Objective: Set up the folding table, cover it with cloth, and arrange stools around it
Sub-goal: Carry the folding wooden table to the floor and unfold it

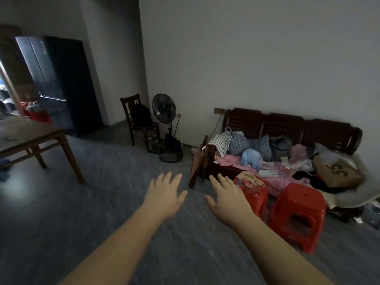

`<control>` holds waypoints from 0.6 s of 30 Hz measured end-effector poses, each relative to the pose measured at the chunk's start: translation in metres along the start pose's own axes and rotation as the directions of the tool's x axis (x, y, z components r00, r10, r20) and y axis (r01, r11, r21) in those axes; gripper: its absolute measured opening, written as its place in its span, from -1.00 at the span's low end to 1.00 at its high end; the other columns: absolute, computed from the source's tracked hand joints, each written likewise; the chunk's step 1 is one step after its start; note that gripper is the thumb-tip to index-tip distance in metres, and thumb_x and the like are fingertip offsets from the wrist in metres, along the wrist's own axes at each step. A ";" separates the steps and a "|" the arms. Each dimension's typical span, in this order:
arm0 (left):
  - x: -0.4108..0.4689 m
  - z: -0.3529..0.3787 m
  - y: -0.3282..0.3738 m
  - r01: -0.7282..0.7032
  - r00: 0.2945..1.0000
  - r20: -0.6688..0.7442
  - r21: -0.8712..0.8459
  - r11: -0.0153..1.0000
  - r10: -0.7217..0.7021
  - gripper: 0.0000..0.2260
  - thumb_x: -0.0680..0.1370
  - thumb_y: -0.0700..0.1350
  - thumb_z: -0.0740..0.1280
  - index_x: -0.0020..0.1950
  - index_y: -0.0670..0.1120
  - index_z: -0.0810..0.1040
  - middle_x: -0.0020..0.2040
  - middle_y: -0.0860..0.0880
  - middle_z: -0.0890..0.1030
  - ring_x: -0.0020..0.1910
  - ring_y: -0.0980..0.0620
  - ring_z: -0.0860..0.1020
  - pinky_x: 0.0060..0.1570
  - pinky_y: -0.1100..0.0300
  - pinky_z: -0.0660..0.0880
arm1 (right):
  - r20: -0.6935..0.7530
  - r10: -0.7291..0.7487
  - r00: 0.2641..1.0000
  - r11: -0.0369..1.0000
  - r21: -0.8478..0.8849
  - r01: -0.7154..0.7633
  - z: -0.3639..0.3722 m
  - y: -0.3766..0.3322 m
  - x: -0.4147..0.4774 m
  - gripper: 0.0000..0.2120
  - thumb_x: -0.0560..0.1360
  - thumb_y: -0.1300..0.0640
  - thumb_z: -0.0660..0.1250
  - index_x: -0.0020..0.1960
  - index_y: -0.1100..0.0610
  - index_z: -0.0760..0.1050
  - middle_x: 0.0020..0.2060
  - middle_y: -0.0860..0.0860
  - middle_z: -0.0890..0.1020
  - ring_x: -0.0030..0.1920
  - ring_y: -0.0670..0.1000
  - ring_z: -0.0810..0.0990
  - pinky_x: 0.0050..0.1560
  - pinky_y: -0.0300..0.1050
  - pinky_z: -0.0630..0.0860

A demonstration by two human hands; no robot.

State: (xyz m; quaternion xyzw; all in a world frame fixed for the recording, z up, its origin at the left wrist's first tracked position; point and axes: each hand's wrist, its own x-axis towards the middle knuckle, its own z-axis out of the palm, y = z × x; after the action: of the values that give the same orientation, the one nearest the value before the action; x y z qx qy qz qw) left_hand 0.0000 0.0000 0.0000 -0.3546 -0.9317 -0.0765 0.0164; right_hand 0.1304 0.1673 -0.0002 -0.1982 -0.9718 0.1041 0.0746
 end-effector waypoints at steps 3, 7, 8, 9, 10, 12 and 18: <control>0.045 0.012 -0.021 0.007 1.000 0.001 0.014 1.000 -0.007 -0.40 0.63 0.27 0.03 0.62 0.09 -0.02 0.63 -0.08 0.07 0.59 -0.13 0.04 0.53 -0.15 0.05 | 0.012 0.012 1.000 1.000 -0.010 -0.012 0.014 0.001 0.048 -0.32 0.63 -0.24 0.08 0.64 -0.07 -0.08 0.64 0.02 -0.02 0.62 0.07 -0.08 0.59 0.18 0.00; 0.120 0.019 -0.056 -0.020 1.000 0.009 0.045 0.999 0.019 -0.40 0.64 0.27 0.01 0.62 0.09 -0.04 0.63 -0.08 0.06 0.59 -0.14 0.02 0.54 -0.14 0.04 | 0.018 0.027 0.999 0.999 -0.022 -0.026 0.029 -0.007 0.132 -0.32 0.63 -0.23 0.09 0.64 -0.07 -0.08 0.64 0.01 -0.02 0.62 0.08 -0.08 0.58 0.19 -0.01; 0.140 0.020 -0.066 -0.026 1.000 0.012 0.051 0.998 0.026 -0.40 0.64 0.27 0.01 0.62 0.09 -0.04 0.63 -0.08 0.06 0.59 -0.14 0.02 0.54 -0.14 0.04 | 0.023 0.030 0.999 0.999 -0.022 -0.029 0.031 -0.010 0.155 -0.32 0.63 -0.23 0.09 0.64 -0.07 -0.08 0.64 0.01 -0.02 0.62 0.07 -0.09 0.58 0.18 -0.02; 0.161 0.021 -0.076 -0.028 1.000 0.009 0.047 0.998 0.028 -0.40 0.64 0.27 0.01 0.62 0.09 -0.03 0.63 -0.09 0.06 0.59 -0.14 0.03 0.54 -0.14 0.05 | 0.024 0.033 0.999 0.999 -0.016 -0.033 0.034 -0.012 0.177 -0.33 0.63 -0.23 0.09 0.64 -0.08 -0.08 0.64 0.00 -0.02 0.62 0.07 -0.09 0.59 0.18 -0.02; 0.181 0.022 -0.086 -0.029 1.000 0.006 0.045 0.999 0.029 -0.40 0.64 0.27 0.02 0.62 0.09 -0.03 0.63 -0.09 0.07 0.59 -0.15 0.04 0.54 -0.13 0.05 | 0.027 0.036 0.999 0.999 -0.018 -0.036 0.037 -0.014 0.197 -0.33 0.63 -0.23 0.08 0.64 -0.08 -0.08 0.64 0.00 -0.01 0.62 0.06 -0.09 0.59 0.18 -0.03; 0.217 0.024 -0.100 -0.038 0.999 0.009 0.043 0.998 0.038 -0.40 0.63 0.27 0.02 0.62 0.09 -0.02 0.63 -0.09 0.07 0.59 -0.15 0.05 0.54 -0.13 0.05 | 0.028 0.042 0.999 0.999 -0.025 -0.042 0.044 -0.017 0.235 -0.33 0.63 -0.22 0.09 0.64 -0.08 -0.07 0.64 0.00 -0.01 0.62 0.07 -0.08 0.58 0.19 -0.02; 0.314 0.037 -0.125 -0.075 0.996 0.052 0.042 0.996 0.073 -0.40 0.63 0.27 0.02 0.62 0.08 0.00 0.62 -0.10 0.09 0.59 -0.14 0.06 0.53 -0.14 0.07 | 0.051 0.091 0.995 0.996 -0.021 -0.090 0.060 -0.007 0.327 -0.32 0.62 -0.22 0.11 0.64 -0.08 -0.07 0.64 0.01 0.00 0.62 0.09 -0.07 0.58 0.20 0.01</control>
State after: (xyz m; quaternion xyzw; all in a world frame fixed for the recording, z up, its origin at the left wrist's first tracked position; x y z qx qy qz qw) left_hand -0.3165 0.1203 -0.0263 -0.3900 -0.9196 -0.0466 0.0036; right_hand -0.1815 0.2817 -0.0228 -0.2401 -0.9643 0.1032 0.0427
